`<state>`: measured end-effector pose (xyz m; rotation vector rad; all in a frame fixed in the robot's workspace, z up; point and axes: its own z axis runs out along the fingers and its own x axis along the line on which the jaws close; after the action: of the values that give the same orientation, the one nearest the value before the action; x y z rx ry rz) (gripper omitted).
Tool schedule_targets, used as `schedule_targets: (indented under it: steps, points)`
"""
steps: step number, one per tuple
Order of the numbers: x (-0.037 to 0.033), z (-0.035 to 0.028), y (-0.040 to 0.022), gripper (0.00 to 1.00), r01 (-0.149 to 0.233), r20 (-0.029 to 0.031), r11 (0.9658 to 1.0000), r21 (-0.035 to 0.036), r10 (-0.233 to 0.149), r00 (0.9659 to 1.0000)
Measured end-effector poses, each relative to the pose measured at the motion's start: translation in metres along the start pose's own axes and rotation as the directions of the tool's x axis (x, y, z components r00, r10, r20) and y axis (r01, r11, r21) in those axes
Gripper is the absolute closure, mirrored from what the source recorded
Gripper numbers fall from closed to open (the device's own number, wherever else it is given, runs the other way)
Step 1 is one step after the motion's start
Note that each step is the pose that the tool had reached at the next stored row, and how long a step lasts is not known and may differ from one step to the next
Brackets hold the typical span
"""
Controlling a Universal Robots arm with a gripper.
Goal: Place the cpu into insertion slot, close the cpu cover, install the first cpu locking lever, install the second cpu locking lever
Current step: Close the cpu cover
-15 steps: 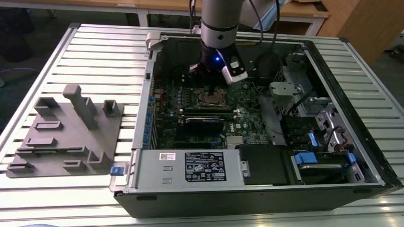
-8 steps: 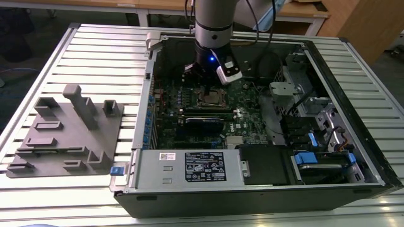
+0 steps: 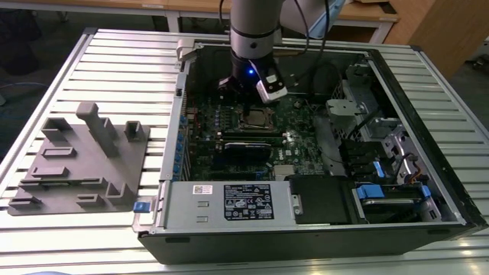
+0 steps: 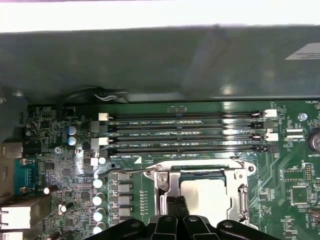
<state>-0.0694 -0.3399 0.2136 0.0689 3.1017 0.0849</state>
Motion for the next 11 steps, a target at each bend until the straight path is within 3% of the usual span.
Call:
schedule_targets:
  steps: [11]
  points:
    - [0.0037,0.0068,-0.0012,0.89,0.000,0.0001,1.0000,0.0000,0.000,1.0000]
